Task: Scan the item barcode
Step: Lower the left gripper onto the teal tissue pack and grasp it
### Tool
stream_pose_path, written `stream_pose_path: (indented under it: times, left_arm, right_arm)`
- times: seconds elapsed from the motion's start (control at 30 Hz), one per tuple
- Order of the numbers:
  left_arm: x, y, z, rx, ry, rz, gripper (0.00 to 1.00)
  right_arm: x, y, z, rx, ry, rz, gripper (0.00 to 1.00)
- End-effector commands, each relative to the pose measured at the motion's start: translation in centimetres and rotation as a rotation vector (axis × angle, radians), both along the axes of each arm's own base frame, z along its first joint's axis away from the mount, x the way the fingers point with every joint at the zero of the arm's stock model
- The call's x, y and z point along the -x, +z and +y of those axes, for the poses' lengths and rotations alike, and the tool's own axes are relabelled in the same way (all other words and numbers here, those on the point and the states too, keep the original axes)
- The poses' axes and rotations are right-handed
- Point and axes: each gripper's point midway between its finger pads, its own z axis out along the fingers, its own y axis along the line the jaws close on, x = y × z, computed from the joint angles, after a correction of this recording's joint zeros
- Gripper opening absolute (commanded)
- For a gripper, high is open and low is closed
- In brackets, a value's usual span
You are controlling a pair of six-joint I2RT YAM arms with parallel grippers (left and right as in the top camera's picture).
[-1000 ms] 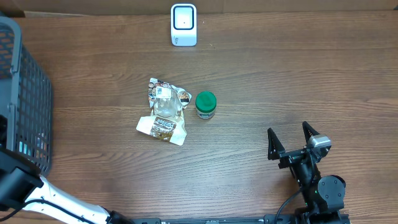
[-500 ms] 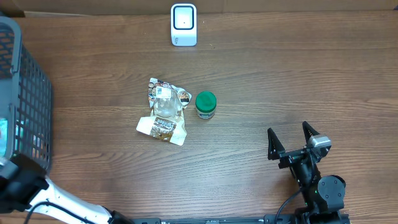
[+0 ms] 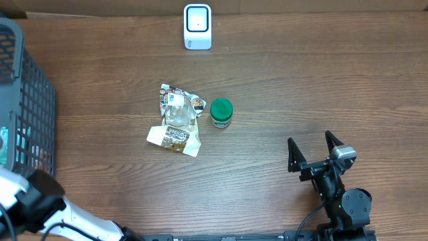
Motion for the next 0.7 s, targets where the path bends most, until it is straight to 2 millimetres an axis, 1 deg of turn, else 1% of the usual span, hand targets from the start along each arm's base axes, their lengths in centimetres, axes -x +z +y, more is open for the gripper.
stream_pose_path:
  times: [0.0, 0.13, 0.17, 0.2, 0.27, 0.3, 0.4, 0.47, 0.5, 0.53, 0.63, 0.67]
  left_arm:
    - [0.6, -5.9, 2.9, 0.053, 0.073, 0.194, 0.51]
    - [1.5, -9.6, 4.9, 0.071, 0.122, 0.318, 0.54]
    - [1.7, -10.3, 5.4, 0.074, 0.132, 0.339, 0.58]
    - [1.9, -11.1, 5.9, 0.078, 0.141, 0.361, 0.66]
    - [2.3, -12.3, 6.5, 0.080, 0.149, 0.397, 0.71]
    - [2.4, -13.0, 6.7, 0.078, 0.150, 0.415, 0.75]
    - [1.9, -14.8, 7.3, 0.073, 0.102, 0.438, 0.77]
    - [1.1, -15.8, 7.4, 0.075, 0.045, 0.433, 0.79]
    - [0.0, -17.1, 7.0, 0.093, -0.049, 0.415, 0.80]
    - [-0.4, -17.8, 6.9, 0.099, -0.096, 0.408, 0.82]
    - [-0.8, -19.6, 7.0, 0.095, -0.161, 0.423, 0.82]
    - [-1.0, -21.0, 7.0, 0.105, -0.170, 0.425, 0.86]
  right_arm:
    - [0.0, -0.2, 0.1, 0.003, 0.006, -0.004, 1.00]
    - [0.0, -0.2, 0.1, 0.003, 0.006, -0.004, 1.00]
    - [0.0, -0.2, 0.1, 0.003, 0.006, -0.004, 1.00]
    - [0.0, -0.2, 0.1, 0.003, 0.006, -0.004, 1.00]
    - [0.0, -0.2, 0.1, 0.003, 0.006, -0.004, 1.00]
    - [0.0, -0.2, 0.1, 0.003, 0.006, -0.004, 1.00]
    - [0.0, -0.2, 0.1, 0.003, 0.006, -0.004, 1.00]
    - [0.0, -0.2, 0.1, 0.003, 0.006, -0.004, 1.00]
    - [0.0, -0.2, 0.1, 0.003, 0.006, -0.004, 1.00]
    - [0.0, -0.2, 0.1, 0.003, 0.006, -0.004, 1.00]
    - [0.0, -0.2, 0.1, 0.003, 0.006, -0.004, 1.00]
    - [0.0, -0.2, 0.1, 0.003, 0.006, -0.004, 1.00]
